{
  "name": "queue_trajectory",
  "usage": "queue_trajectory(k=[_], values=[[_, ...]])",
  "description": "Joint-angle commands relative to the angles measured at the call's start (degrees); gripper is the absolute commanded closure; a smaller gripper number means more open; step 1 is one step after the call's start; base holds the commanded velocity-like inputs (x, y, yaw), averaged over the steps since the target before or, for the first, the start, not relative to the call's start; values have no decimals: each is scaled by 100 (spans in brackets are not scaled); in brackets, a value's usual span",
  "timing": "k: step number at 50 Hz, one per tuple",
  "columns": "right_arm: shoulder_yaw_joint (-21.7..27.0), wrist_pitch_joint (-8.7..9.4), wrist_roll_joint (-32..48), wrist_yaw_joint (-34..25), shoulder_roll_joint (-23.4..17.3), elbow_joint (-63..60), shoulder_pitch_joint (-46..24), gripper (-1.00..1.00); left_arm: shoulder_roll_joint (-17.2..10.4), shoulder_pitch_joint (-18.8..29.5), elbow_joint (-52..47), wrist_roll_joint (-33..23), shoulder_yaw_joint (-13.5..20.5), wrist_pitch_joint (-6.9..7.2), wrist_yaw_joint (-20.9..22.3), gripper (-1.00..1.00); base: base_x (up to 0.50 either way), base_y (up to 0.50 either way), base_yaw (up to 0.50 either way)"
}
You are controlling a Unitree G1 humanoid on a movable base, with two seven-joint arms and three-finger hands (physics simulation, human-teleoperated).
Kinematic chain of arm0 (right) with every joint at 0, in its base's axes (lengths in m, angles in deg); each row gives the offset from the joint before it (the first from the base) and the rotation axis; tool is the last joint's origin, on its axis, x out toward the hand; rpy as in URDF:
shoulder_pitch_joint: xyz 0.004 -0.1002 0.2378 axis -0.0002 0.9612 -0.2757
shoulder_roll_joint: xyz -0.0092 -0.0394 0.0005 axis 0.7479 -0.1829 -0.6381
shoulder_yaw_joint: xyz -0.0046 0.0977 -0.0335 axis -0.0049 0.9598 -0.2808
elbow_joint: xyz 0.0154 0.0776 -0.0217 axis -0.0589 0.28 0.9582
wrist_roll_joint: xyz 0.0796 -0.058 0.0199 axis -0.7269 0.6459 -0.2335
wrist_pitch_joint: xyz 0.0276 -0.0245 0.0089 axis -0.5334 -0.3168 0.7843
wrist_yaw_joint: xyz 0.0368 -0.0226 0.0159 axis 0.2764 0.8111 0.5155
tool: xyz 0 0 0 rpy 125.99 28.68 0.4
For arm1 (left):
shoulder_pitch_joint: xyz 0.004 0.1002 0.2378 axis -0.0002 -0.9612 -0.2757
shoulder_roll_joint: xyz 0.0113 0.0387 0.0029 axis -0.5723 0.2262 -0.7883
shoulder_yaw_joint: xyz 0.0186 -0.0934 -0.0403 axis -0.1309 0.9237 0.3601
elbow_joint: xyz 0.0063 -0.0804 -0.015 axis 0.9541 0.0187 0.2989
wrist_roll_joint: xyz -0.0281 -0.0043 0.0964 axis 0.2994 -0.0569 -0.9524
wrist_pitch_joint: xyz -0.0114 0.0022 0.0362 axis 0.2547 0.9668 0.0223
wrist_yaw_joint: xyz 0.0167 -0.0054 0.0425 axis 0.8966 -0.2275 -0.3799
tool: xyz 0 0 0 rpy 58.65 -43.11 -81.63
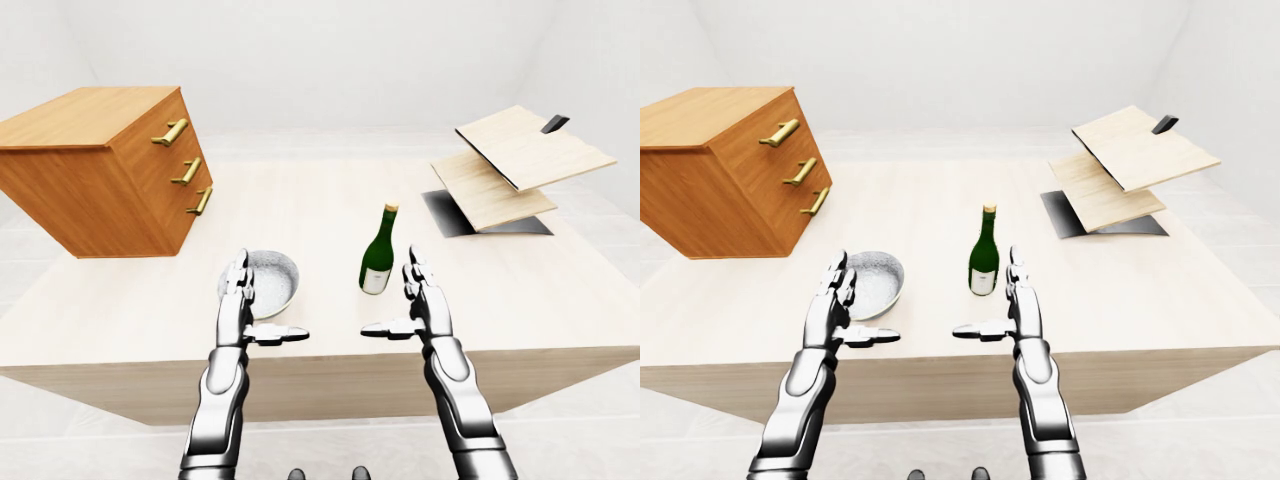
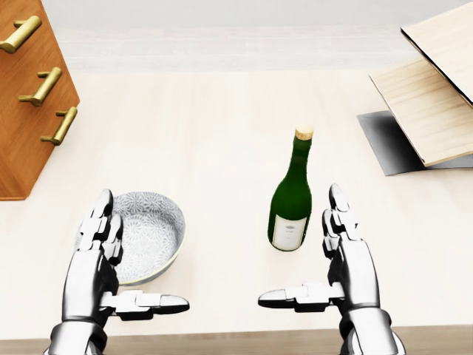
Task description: Put the wine bottle on the wine rack.
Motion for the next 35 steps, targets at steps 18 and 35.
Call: queue_trajectory(k=[18,35], values=[[116,184,-3,-306,-50,-582,208,-100,8,-495,-742,39,59,94,185,-100,0,0,0],[92,393,17,-426,-26,-913,285,-100,24,-744,-1393,14,-16,374,206,-100,-9,-7,0]])
